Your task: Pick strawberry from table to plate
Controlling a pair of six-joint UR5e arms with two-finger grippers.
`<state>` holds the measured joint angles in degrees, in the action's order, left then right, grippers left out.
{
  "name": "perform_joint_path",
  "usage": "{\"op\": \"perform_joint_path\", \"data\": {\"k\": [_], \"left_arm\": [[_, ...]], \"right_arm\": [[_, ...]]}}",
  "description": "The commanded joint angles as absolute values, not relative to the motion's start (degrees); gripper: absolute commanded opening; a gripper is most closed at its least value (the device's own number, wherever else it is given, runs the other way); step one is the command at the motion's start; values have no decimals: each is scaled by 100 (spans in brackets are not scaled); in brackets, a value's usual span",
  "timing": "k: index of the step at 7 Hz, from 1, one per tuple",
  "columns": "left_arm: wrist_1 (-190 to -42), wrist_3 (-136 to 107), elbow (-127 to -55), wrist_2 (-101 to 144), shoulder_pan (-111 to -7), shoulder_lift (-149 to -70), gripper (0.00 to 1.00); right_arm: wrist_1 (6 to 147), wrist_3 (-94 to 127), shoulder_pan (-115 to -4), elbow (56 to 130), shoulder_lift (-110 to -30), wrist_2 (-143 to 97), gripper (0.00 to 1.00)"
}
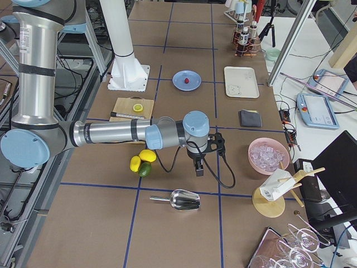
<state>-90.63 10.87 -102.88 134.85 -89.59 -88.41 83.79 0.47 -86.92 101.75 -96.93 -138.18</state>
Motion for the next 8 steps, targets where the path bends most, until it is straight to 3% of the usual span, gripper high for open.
{"op": "perform_joint_path", "data": {"k": [1,8], "left_arm": [[-8218,1107,-10458,13483,-9000,-8616,100],[-8753,1099,-10179,13491,-8983,-8586,100]], "right_arm": [[8367,-1,-8789,10116,-9703,-13975,100],[8323,-9,-8789,10064,-9853,-13913,100]]}}
